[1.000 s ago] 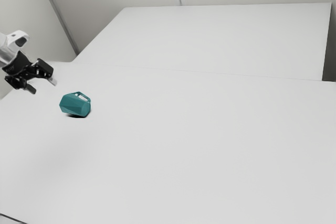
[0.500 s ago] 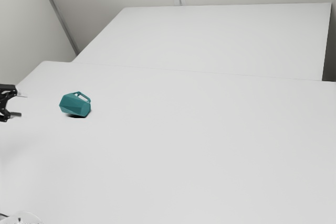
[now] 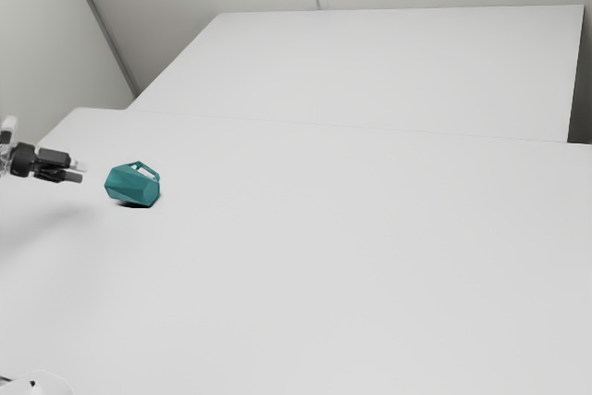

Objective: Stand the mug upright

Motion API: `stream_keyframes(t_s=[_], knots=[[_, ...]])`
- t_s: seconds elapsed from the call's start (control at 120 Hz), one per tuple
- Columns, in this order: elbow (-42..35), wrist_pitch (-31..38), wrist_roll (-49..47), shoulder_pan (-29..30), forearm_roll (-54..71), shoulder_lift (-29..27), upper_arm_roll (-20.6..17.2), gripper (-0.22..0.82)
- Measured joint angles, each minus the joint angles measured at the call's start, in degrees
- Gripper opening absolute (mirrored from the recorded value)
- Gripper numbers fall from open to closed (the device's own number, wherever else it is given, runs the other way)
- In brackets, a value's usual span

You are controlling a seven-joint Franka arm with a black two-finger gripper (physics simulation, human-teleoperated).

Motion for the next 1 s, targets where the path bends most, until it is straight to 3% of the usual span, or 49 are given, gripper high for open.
stream_keyframes(t_s=[0.208, 0.592, 0.725, 1.0], knots=[[-3.9, 3.2, 6.1, -1.7, -0.8, -0.1, -2.0, 0.60], [-8.9, 7.9, 13.1, -3.4, -2.4, -0.7, -2.1, 0.55], [-10.3, 9.1, 14.7, -3.9, -3.2, -0.7, -2.1, 0.44], [-10.1, 10.1, 16.3, -4.0, -3.8, -3.6, -2.2, 0.00]])
